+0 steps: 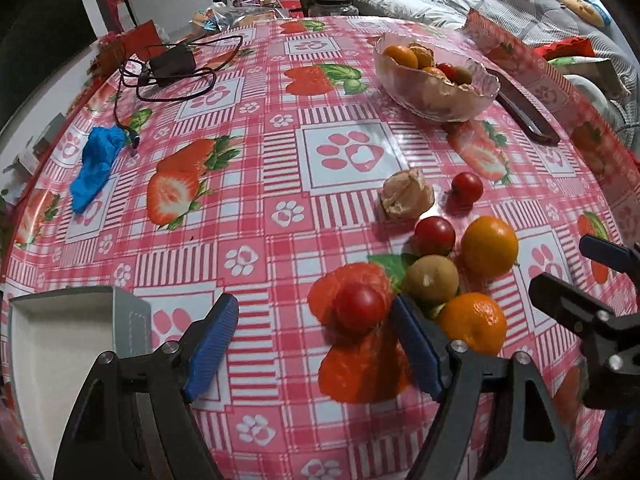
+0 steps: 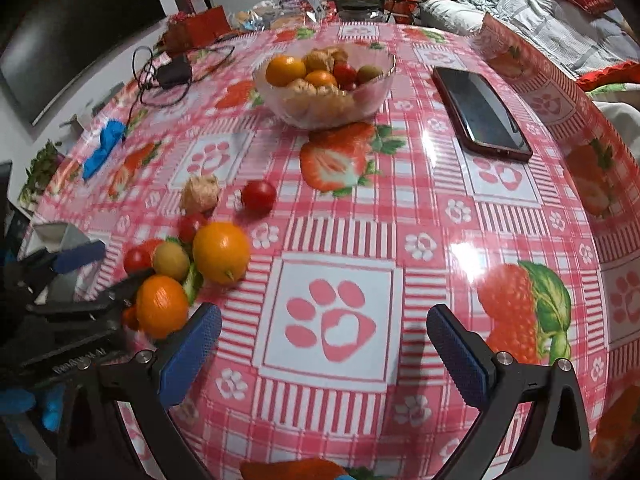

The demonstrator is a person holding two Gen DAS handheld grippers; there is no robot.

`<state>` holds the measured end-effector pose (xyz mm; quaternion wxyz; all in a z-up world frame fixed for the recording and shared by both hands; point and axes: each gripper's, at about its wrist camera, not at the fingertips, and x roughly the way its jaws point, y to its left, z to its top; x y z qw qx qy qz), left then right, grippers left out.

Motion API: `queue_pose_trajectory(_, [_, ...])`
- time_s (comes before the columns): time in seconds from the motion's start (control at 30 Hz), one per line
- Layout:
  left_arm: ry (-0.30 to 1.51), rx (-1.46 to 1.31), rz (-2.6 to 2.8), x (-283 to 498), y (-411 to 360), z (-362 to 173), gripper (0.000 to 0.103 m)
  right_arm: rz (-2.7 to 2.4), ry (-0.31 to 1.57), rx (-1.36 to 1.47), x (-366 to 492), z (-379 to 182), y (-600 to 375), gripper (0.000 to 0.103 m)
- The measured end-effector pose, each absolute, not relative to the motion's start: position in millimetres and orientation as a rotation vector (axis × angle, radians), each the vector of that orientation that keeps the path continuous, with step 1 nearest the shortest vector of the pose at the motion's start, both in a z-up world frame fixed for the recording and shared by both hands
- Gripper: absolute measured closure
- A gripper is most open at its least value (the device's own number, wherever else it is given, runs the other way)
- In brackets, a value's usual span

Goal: Organize fruits
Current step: 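Move both open grippers back over the fruit pile on the table, then grasp a red cherry tomato with the left gripper while the right gripper grasps a mandarin orange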

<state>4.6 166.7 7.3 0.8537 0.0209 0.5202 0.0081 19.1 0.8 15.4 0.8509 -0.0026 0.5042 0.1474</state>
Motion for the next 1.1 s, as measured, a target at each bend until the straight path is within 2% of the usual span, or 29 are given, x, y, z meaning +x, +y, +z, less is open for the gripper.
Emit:
queue_pose_trajectory(0.13, [1.076, 0.041, 0.000, 7, 162, 8, 0.033, 0.330, 1.048, -0.002, 27, 20, 10, 0.000])
queue_pose_trajectory(0.27, [1.062, 0.038, -0.018, 7, 157, 10, 0.051, 0.367, 1.041, 0.002, 35, 20, 26, 0.001])
queue_pose_trajectory(0.37, [1.059, 0.038, -0.028, 6, 152, 11, 0.063, 0.409, 1.069, -0.004, 42, 15, 41, 0.030])
queue_pose_trajectory(0.43, [1.054, 0.039, -0.041, 5, 150, 11, 0.073, 0.419, 1.069, -0.003, 43, 12, 46, 0.041])
queue_pose_trajectory(0.47, [1.051, 0.041, -0.045, 4, 149, 11, 0.078, 0.421, 1.069, -0.006, 43, 11, 49, 0.050])
queue_pose_trajectory(0.5, [1.050, 0.043, -0.046, 3, 149, 11, 0.078, 0.429, 1.071, -0.004, 43, 11, 51, 0.061])
queue_pose_trajectory(0.53, [1.050, 0.037, -0.047, 1, 150, 11, 0.078, 0.439, 1.074, -0.006, 42, 10, 52, 0.067])
queue_pose_trajectory(1.1, [1.056, -0.144, -0.084, -91, 176, 23, 0.078, 0.452, 1.080, 0.157, -24, 19, -9, 0.067])
